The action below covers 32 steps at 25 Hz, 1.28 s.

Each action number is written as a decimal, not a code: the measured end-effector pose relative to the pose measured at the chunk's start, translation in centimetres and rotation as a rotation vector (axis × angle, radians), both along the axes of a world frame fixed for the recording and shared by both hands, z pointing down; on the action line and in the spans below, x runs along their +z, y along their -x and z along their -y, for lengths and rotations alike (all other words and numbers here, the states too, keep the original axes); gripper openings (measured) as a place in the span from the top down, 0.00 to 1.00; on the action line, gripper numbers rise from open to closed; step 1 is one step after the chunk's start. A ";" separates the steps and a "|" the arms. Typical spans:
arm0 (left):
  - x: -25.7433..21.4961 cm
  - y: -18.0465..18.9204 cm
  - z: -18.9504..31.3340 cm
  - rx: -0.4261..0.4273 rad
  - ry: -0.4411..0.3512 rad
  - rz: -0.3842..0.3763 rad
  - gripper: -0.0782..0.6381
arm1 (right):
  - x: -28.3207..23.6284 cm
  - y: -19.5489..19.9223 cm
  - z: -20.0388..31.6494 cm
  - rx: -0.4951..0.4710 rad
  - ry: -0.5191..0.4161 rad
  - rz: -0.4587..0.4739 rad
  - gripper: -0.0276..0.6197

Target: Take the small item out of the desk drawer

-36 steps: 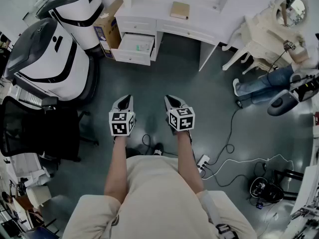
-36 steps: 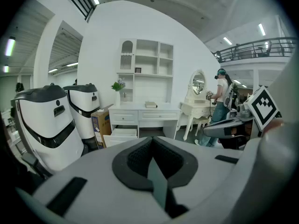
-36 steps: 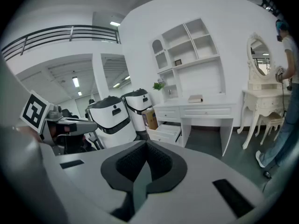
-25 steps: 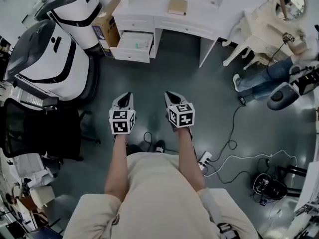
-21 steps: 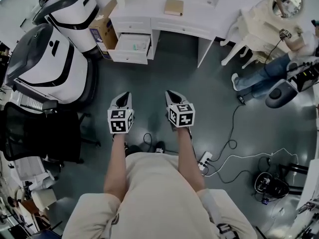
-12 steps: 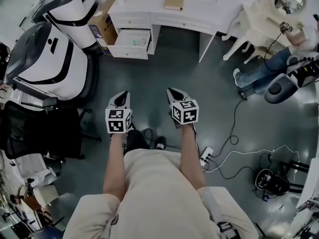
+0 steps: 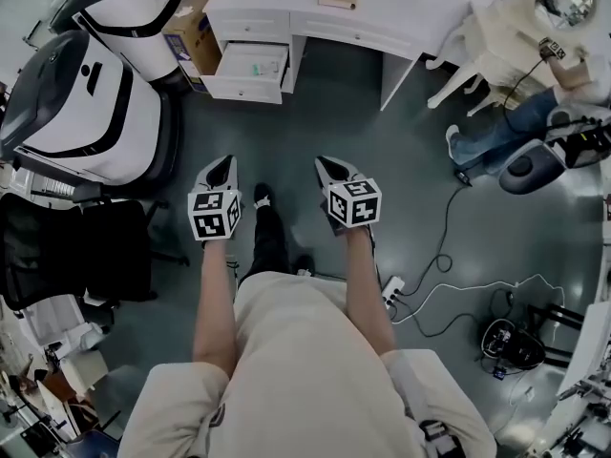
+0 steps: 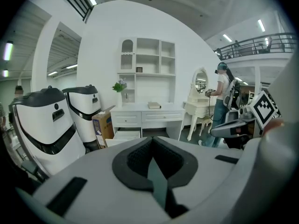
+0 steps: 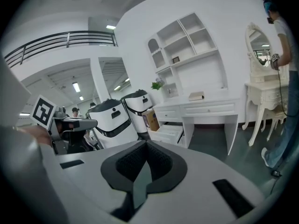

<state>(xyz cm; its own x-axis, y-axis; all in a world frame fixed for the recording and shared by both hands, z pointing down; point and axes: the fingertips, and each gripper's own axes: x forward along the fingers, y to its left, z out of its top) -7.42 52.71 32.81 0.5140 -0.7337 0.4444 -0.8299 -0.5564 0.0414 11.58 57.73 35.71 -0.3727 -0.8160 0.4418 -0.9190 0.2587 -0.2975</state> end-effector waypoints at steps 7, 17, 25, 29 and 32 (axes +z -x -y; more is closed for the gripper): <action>1.1 0.2 7.5 -0.031 0.027 -0.053 0.87 | 1.5 1.4 6.4 -0.051 0.039 -0.019 0.92; 2.7 3.5 21.4 -0.097 0.094 -0.092 0.87 | 3.9 5.6 19.7 -0.119 0.125 -0.033 0.92; 3.3 4.4 32.5 -0.070 0.115 -0.119 0.87 | 4.5 6.6 30.6 -0.084 0.154 -0.038 0.92; 2.9 4.3 37.3 -0.031 0.103 -0.138 0.87 | 4.4 6.6 35.4 -0.046 0.147 -0.036 0.92; 2.9 4.5 39.7 -0.020 0.101 -0.145 0.87 | 3.4 5.8 38.2 -0.009 0.122 -0.042 0.92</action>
